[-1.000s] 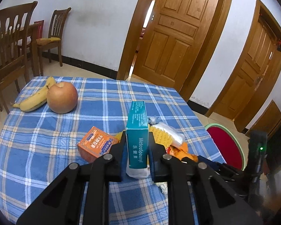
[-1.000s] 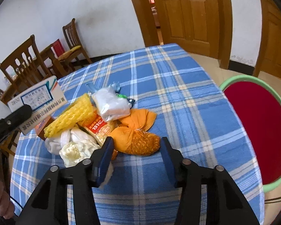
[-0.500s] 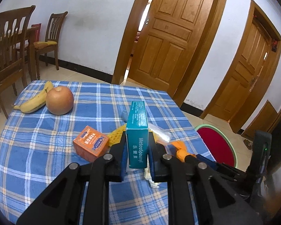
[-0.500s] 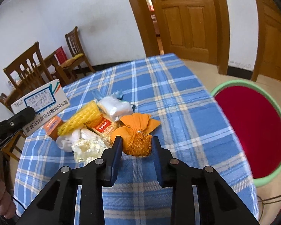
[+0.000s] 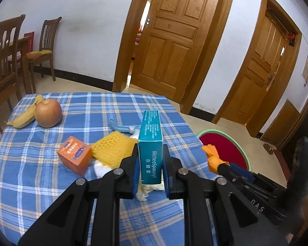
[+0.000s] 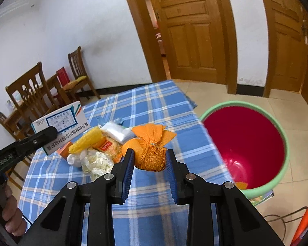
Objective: Collect trash
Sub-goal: 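Carry teal box and orange bag over the red bucket, then open both grippers to drop box and orange bag into bucket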
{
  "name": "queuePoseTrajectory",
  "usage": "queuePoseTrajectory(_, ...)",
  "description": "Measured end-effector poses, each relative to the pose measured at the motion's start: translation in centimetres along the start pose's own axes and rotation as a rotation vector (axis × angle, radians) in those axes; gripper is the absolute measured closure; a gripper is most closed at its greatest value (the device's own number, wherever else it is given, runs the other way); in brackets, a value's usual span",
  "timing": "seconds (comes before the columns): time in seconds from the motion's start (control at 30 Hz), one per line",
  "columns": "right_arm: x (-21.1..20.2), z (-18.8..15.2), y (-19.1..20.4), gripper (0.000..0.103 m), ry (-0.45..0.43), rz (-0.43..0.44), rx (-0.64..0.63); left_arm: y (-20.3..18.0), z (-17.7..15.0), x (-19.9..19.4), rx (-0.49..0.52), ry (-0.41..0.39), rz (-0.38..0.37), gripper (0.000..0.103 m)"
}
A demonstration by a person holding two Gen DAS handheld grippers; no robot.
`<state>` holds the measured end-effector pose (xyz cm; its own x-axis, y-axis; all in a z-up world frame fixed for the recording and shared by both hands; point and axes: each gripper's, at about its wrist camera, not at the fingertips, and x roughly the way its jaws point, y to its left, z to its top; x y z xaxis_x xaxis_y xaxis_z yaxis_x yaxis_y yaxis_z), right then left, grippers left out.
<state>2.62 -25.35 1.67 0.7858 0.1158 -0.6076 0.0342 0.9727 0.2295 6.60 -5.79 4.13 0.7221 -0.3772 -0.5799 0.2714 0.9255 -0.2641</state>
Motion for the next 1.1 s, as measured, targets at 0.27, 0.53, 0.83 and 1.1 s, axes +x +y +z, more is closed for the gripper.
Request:
queuePoseTrajectory(0.27,-2.2,0.4,-3.4,0.071,-0.056,-0.051,0.042,-3.7,0.4,1.8,0.053,0.031,-0.021,0.085)
queuePoseTrajectory(0.53,-2.9,0.4,-7.3,0.071,-0.074,-0.1,0.109,-7.8,0.5,4.1,0.125,0.058,-0.052,0.085)
queuePoseTrajectory(0.83,-2.8,0.5,-10.9,0.071,-0.076,-0.13,0.165,-11.1,0.4,6.6,0.18,0.09,-0.075,0.085)
queuePoseTrajectory(1.1,-1.8,0.4,-13.4,0.071,-0.059,-0.146,0.212,-14.3,0.2,9.4,0.232,0.127,-0.118,0.085)
